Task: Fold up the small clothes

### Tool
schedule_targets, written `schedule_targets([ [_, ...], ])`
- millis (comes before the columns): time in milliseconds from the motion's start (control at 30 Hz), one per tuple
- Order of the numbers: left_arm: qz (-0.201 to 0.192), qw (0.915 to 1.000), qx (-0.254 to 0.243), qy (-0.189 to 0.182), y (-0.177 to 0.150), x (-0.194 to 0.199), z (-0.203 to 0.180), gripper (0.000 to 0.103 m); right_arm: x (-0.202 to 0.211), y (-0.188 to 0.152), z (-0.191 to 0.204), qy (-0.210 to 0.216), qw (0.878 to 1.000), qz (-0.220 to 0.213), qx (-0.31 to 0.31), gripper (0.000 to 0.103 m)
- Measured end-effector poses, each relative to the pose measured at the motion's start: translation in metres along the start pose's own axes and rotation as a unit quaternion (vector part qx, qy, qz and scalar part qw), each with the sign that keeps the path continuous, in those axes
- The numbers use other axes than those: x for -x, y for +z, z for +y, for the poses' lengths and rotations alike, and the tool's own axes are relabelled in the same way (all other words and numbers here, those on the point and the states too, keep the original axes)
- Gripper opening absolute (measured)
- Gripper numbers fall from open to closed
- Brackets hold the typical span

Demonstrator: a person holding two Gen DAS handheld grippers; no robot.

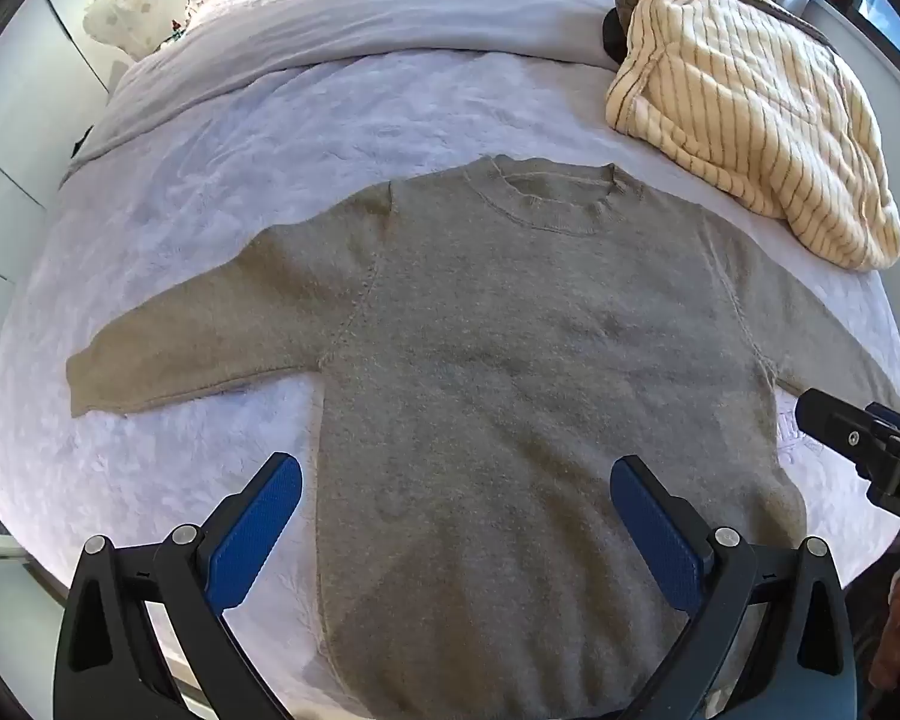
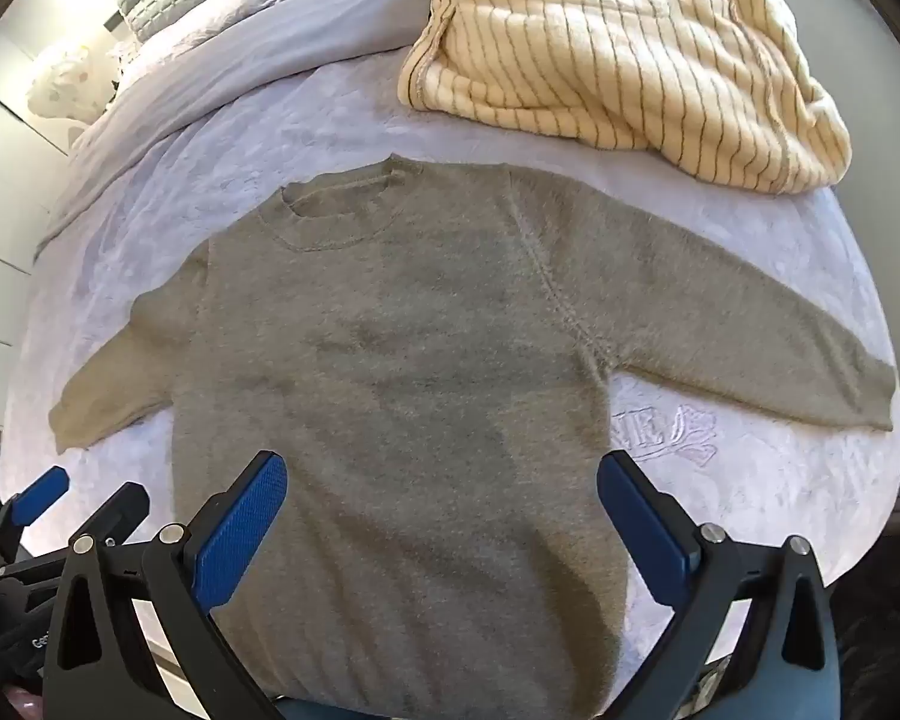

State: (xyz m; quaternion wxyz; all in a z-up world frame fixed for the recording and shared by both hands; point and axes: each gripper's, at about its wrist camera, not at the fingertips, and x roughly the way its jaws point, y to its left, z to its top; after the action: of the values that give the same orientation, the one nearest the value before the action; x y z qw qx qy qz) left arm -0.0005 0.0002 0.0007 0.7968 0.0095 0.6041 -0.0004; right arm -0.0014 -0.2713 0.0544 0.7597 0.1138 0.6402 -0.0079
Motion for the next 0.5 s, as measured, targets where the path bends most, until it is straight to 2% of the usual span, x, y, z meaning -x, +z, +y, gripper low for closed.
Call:
schedule_targets([
  [67,-0.002,1.0,-0.001,-0.003,0.0,0.002,0.0,0.103,-0.001,-0.002,0.002,0.003,1.0,0.001,0.004,0.103],
  [167,-0.005,0.9999,0.009,-0.003,-0.001,0.001,-0.002,0.103,-0.002,0.012,-0.009,0.007,1.0,0.023,0.004,0.103],
  [200,-0.003,1.0,0.009,-0.002,0.0,0.002,-0.002,0.103,0.0,0.011,0.0,-0.01,1.0,0.017,0.011,0.103],
  [300,-0.003,0.9999,0.011,0.003,0.001,0.004,-0.004,0.103,0.004,0.001,0.009,-0.028,0.999,-0.003,0.02,0.103],
  [500,0.001,0.9997,0.023,-0.003,0.003,0.006,0.005,0.103,0.004,0.001,0.009,-0.035,0.999,-0.007,0.024,0.103],
])
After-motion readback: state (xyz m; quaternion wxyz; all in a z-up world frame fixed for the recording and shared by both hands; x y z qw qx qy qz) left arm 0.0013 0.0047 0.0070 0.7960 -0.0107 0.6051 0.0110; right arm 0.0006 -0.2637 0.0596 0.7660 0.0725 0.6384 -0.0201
